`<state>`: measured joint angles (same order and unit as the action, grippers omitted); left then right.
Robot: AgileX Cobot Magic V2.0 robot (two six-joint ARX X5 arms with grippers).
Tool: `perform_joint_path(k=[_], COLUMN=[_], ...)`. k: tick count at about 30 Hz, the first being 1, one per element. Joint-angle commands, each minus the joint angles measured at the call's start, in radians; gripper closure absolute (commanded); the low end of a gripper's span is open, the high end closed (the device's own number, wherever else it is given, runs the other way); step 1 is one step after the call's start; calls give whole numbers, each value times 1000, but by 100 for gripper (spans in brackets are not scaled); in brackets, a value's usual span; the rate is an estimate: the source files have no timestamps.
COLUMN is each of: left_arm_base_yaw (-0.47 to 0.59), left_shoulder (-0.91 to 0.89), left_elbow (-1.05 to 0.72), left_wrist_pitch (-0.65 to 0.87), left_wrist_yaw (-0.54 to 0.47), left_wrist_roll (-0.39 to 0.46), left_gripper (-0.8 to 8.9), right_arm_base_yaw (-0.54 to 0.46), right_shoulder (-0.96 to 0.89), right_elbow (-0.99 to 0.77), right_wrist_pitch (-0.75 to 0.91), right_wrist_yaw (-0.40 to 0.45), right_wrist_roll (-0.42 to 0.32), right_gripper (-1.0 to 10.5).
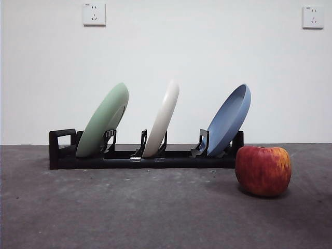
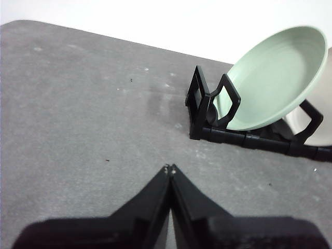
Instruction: Take the green plate from the plate rack,put the plate on the table,take the apple from the table,put the apple in the plate
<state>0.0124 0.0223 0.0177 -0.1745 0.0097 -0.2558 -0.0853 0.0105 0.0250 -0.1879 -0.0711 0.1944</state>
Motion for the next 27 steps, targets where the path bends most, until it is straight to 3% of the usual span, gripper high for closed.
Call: perform_joint_path(k=[1,5,10,18,27], left_arm_base_yaw=[4,4,4,3,2], left_shoulder=[0,0,36,241,586], left_elbow=[-7,10,101,367,719], left_wrist_pitch=[11,11,-5,-84,-156], left_wrist_yaw=[6,113,230,362,553], left_wrist_roll=[-78,-118,-119,-100,-53], left_gripper=[816,818,819,819,818], right_arm_base_yaw=[1,1,1,1,1], right_shoulder=[-2,-1,54,308,672], right_elbow=[-9,17,148,484,942], right_wrist_pitch=[7,-2,-98,-195,-356], right_wrist_yaw=[-2,-43,-68,-204,-468], right_wrist_roll=[183,280,281,177,61], right_gripper=[946,951,958,958,958])
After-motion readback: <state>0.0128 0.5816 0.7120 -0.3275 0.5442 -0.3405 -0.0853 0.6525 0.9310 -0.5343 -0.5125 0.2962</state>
